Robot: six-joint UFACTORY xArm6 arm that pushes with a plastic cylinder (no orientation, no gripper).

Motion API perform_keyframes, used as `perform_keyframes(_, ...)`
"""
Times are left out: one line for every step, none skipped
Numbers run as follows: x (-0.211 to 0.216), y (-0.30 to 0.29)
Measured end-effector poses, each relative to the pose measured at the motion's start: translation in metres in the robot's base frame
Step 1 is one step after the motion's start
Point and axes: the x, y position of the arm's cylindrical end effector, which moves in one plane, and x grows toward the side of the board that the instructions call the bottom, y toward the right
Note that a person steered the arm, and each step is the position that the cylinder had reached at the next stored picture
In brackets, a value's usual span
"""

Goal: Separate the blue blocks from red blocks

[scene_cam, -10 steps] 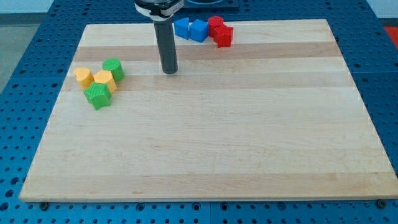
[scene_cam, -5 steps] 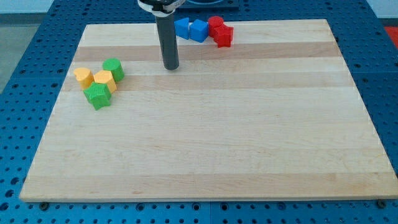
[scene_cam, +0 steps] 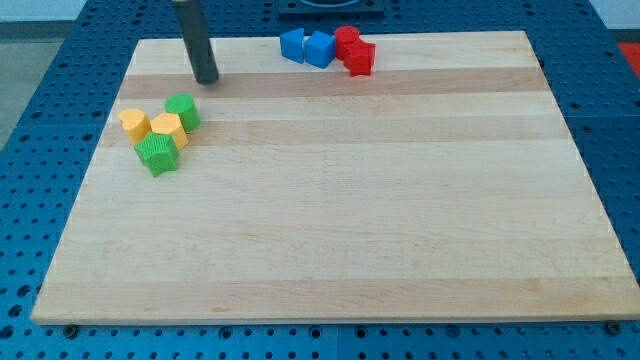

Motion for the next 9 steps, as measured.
perform_keyframes(-0.049, 0.022)
perform_keyframes(-0.068, 0.049)
perform_keyframes(-0.068, 0.109)
perform_keyframes(-0.061, 0.165)
perform_keyframes(-0.006, 0.226)
perform_keyframes(0.015, 0.233)
perform_keyframes(0.006, 0.226)
perform_keyframes(0.029, 0.203)
perform_keyframes(0.039, 0.205)
